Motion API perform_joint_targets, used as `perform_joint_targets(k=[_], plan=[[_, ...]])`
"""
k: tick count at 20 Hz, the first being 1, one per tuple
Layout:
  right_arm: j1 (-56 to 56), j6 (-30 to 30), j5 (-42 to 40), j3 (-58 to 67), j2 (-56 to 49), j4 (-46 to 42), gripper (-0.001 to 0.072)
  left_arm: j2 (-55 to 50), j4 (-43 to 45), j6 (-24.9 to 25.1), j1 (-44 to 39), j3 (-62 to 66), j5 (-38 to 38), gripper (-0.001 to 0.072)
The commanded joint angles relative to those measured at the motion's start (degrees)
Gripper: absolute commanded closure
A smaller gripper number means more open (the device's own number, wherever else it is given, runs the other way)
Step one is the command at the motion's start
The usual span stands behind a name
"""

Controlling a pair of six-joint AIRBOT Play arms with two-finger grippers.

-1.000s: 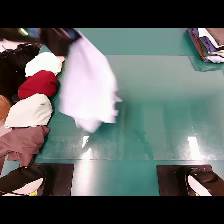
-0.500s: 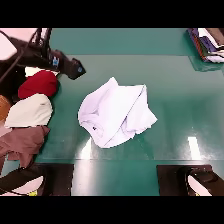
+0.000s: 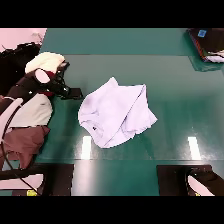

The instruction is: Fold the shirts.

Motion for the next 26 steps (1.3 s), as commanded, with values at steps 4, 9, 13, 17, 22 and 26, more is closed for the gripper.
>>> perform_joint_targets(k=[4, 9, 13, 17, 22, 26], plan=[[0.0, 0.0, 4.8, -0.1, -2.3, -0.2, 0.0695, -6.1, -9.9, 5.2, 0.2, -1.1, 3.3, 0.0334], [-0.1, 7.7, 6.9, -7.8, 0.0, -9.2, 0.0696, -6.0, -12.0, 5.8, 0.2, -1.1, 3.8, 0.0476], [-6.5, 11.2, 8.4, -20.2, 3.0, -10.0, 0.0695, -6.0, -12.0, 6.6, 0.2, -1.1, 4.9, 0.0685], [-15.3, 10.8, 16.3, -31.8, 1.5, -10.0, 0.0200, -5.3, -11.0, 6.6, 0.3, 4.9, 3.2, 0.0685], [-12.0, 7.1, 9.4, -42.1, -7.6, -7.5, 0.0275, -5.3, -10.7, 6.6, 0.3, 14.8, -0.5, 0.0685], [-5.1, 4.7, 6.4, -40.9, -17.2, -0.3, 0.0275, -5.4, -10.0, 6.6, 0.3, 14.9, -1.5, 0.0685]])
